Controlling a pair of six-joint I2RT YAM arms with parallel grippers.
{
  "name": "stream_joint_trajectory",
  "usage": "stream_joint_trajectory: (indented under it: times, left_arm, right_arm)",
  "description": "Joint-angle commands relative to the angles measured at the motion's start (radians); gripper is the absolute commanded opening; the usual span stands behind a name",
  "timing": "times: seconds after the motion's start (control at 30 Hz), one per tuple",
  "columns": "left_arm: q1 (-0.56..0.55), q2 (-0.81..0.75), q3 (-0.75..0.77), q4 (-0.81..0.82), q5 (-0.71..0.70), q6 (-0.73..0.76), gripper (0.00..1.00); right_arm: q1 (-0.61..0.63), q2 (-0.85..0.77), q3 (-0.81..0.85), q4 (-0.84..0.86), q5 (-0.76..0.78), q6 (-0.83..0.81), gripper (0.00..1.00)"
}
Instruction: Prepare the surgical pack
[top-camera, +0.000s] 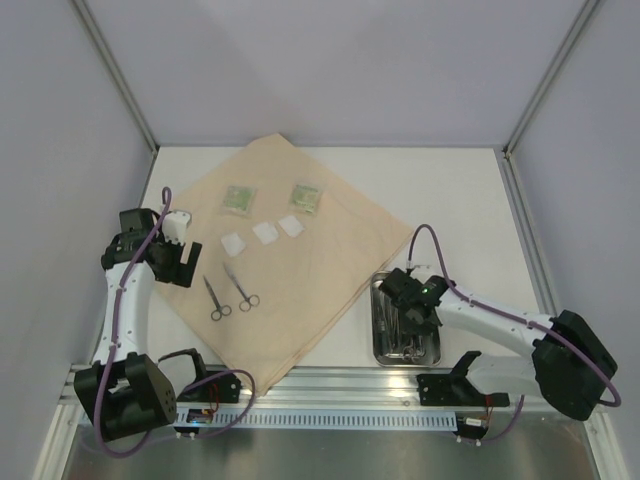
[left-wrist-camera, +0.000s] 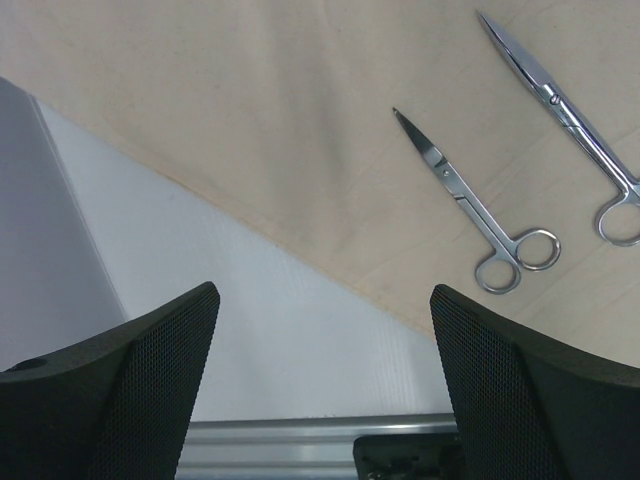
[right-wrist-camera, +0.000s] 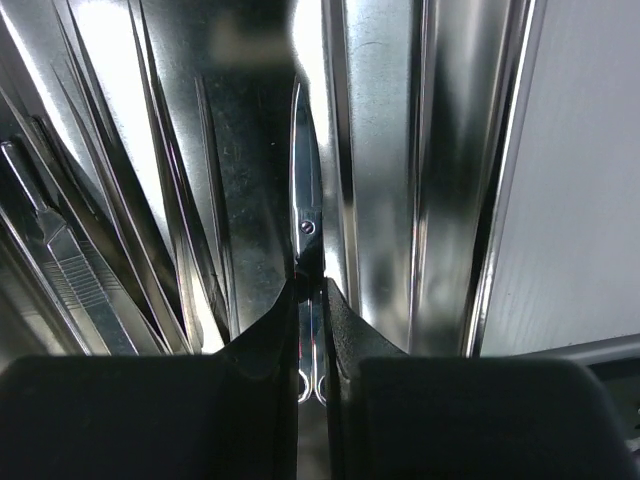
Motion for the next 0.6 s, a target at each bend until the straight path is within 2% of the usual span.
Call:
stream_joint_trajectory:
  times: [0.0,0.23,0.43,0.57]
  left_arm:
    - [0.005,-0.008,0.035,0.015,0.005,0.019,0.96]
    - [0.005,-0.019,0.035,0.007,-0.001,0.019,0.96]
    - [0.005,-0.022,0.044,0.001,-0.004,0.017,0.96]
    - [0.007,-0.025,0.047,-0.008,-0.001,0.017,0.96]
  right_arm:
    - [-0.016,0.016,-0.003,0.056,-0.007,-0.013,0.00]
    - [-0.016,0.050,0.000,0.074,-0.031,-0.036,0.02]
    - [-0.016,0.025,0.033,0.019,-0.009,-0.044,0.12]
    - [-0.017,0.011,0.082,-0.025,-0.011,-0.060,0.24]
